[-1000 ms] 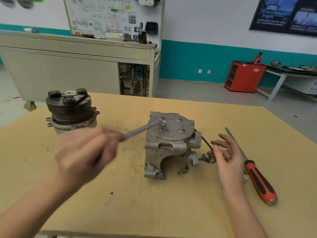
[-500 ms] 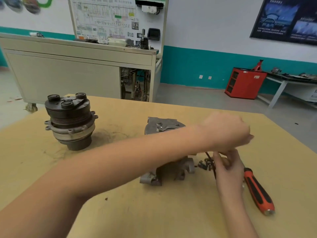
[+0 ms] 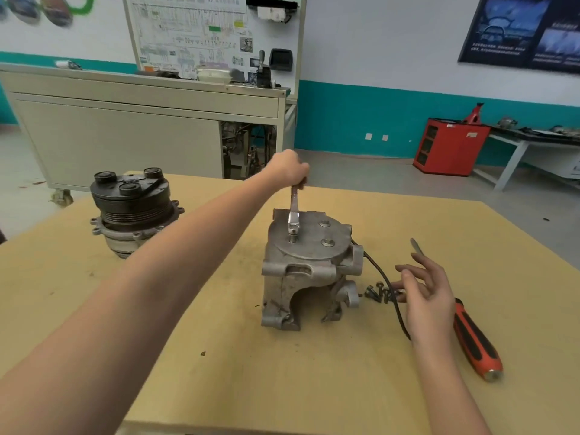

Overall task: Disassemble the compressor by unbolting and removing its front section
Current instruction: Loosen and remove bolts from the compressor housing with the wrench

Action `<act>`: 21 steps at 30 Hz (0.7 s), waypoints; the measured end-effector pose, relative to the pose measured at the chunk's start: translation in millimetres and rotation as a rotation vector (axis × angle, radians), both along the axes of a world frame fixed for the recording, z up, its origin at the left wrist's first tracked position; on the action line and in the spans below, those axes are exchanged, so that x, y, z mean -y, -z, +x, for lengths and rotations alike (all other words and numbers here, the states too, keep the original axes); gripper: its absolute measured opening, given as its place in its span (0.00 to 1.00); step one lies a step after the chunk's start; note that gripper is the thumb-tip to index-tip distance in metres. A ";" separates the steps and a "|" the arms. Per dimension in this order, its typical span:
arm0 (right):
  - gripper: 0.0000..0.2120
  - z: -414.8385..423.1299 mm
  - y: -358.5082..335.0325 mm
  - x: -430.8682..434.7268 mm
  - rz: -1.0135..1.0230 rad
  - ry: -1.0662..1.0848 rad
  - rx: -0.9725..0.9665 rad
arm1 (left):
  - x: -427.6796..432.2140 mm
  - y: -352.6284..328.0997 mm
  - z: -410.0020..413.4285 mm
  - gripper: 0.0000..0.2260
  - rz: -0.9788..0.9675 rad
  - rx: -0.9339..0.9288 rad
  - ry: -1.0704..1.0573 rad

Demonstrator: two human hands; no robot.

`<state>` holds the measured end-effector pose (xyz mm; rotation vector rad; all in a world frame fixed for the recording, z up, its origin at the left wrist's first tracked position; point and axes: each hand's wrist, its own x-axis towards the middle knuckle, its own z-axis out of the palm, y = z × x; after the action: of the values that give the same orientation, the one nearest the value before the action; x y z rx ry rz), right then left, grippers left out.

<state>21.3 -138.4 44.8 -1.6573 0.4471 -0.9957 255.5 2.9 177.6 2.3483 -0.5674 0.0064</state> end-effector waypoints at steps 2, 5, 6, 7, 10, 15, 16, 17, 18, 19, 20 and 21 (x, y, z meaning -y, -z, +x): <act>0.14 -0.6 0.1 -2.9 -0.024 -0.008 0.001 | -35.9 7.3 6.1 0.13 -0.041 0.061 -0.157; 0.15 -1.7 -1.2 -7.2 -0.053 -0.024 -0.002 | -91.8 17.7 -4.7 0.15 -0.101 0.196 -0.283; 0.15 -1.8 -1.5 -8.3 -0.056 -0.031 -0.001 | -107.1 20.8 -13.7 0.16 -0.096 0.254 -0.306; 0.15 -1.8 -1.5 -9.7 -0.056 -0.041 0.003 | -120.1 24.1 -23.7 0.16 -0.066 0.318 -0.340; 0.15 -3.1 -3.4 -13.9 -0.041 -0.057 0.013 | -150.8 34.0 -55.4 0.17 0.063 0.508 -0.465; 0.16 -6.7 -6.2 -15.0 -0.018 -0.055 0.044 | -182.4 60.3 -119.5 0.19 -0.257 0.824 -0.355; 0.16 -7.4 -6.5 -15.1 -0.012 -0.063 0.052 | -183.9 63.2 -134.3 0.19 -0.332 0.911 -0.292; 0.16 -7.7 -6.8 -15.8 -0.010 -0.072 0.057 | -183.3 64.3 -149.1 0.19 -0.375 0.982 -0.219; 0.16 -8.4 -7.5 -16.8 -0.008 -0.080 0.064 | -180.3 63.7 -164.2 0.20 -0.386 1.049 -0.127; 0.16 -8.6 -8.4 -17.7 -0.009 -0.091 0.069 | -174.4 61.7 -180.2 0.21 -0.367 1.114 -0.009; 0.15 -8.7 -9.2 -18.8 -0.005 -0.102 0.071 | -165.5 58.2 -196.1 0.21 -0.327 1.167 0.129; 0.15 -9.1 -9.8 -20.0 -0.004 -0.113 0.072 | -153.9 54.3 -211.0 0.21 -0.268 1.202 0.256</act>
<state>12.2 -118.4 54.6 -1.6264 0.3002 -0.9689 44.5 156.7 123.3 1.7787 -1.3038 1.3362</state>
